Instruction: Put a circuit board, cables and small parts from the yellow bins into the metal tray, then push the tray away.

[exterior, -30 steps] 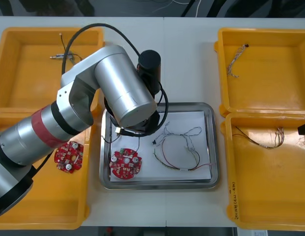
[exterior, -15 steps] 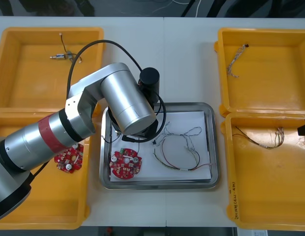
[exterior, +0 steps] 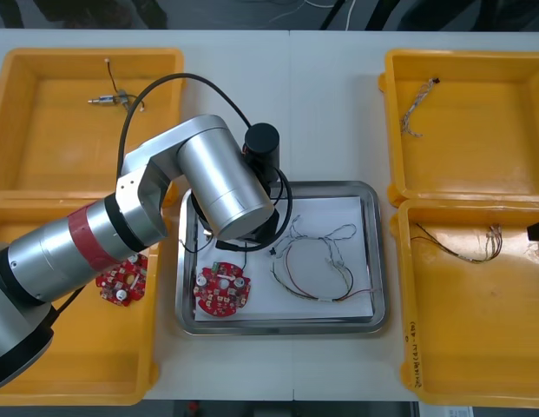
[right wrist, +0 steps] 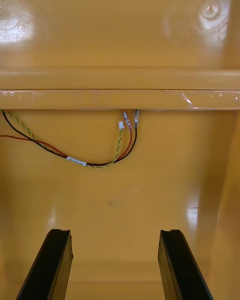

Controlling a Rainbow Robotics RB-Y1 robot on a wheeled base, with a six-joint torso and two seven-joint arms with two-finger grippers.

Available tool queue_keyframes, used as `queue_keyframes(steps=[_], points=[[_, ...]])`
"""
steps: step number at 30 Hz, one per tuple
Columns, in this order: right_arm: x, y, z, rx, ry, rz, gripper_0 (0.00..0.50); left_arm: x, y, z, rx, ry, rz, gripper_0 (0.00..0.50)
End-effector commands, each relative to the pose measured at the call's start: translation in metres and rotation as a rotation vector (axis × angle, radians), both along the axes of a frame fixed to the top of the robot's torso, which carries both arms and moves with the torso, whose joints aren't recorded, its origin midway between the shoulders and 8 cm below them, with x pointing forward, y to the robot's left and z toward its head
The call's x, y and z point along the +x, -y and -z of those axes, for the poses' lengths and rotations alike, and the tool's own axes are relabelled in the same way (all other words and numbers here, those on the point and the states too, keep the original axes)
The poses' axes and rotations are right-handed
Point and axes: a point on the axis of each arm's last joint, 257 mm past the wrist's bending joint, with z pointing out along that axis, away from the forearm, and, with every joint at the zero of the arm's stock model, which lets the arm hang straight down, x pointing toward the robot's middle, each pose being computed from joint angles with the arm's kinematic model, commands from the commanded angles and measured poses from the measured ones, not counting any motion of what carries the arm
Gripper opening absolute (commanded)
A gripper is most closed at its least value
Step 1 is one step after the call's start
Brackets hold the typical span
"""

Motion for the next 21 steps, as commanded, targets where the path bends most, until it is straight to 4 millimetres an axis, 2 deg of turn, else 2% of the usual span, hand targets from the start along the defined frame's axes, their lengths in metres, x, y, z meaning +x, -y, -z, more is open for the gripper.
queue_keyframes(steps=[1,3,11,16,21], points=[[-0.003,0.001,-0.008,0.021,0.036,0.043,0.5,0.0,-0.014,0.008,0.01,0.009,-0.041,0.462],[-0.003,0.001,-0.008,0.021,0.036,0.043,0.5,0.001,-0.014,0.008,0.012,0.013,-0.042,0.5],[-0.003,0.001,-0.007,0.02,0.033,0.041,0.5,0.005,-0.019,0.0,0.012,0.029,-0.045,0.5],[-0.003,0.001,-0.008,0.02,0.036,0.041,0.5,0.004,-0.023,-0.014,0.007,0.038,-0.046,0.5],[-0.002,0.001,-0.009,0.011,0.041,0.037,0.5,-0.002,-0.031,-0.041,-0.011,-0.004,-0.062,0.5]])
